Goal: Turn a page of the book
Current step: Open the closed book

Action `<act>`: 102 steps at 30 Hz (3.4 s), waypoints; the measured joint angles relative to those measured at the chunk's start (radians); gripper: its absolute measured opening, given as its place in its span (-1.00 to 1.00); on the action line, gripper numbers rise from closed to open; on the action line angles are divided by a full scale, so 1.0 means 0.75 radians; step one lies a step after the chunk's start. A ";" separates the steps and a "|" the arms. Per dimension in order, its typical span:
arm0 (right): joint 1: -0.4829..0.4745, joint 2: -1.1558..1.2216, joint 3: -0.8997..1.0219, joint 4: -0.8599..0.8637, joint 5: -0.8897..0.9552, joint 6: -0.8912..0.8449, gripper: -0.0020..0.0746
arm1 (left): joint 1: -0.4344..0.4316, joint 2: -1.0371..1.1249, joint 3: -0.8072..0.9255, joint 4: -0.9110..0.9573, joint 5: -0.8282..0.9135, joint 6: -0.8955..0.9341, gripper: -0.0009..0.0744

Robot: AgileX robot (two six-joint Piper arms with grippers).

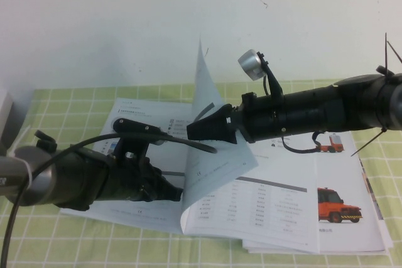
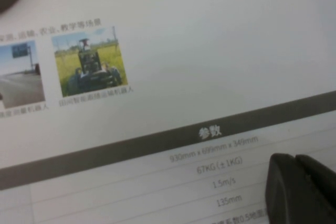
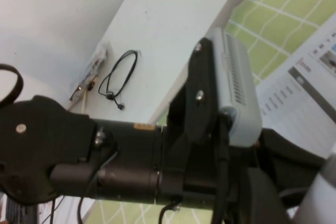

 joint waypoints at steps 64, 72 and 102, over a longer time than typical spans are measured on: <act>0.135 0.142 -0.197 -0.008 0.074 0.011 -0.31 | -0.402 -0.456 0.228 -0.363 0.101 1.003 -0.99; 0.129 0.142 -0.197 -0.005 0.075 0.011 0.08 | -0.402 -0.402 0.201 -0.373 -0.040 0.969 -0.99; -0.084 0.133 -0.197 -0.066 0.235 0.052 0.04 | -0.402 -0.410 0.201 -0.403 -0.459 0.672 -0.99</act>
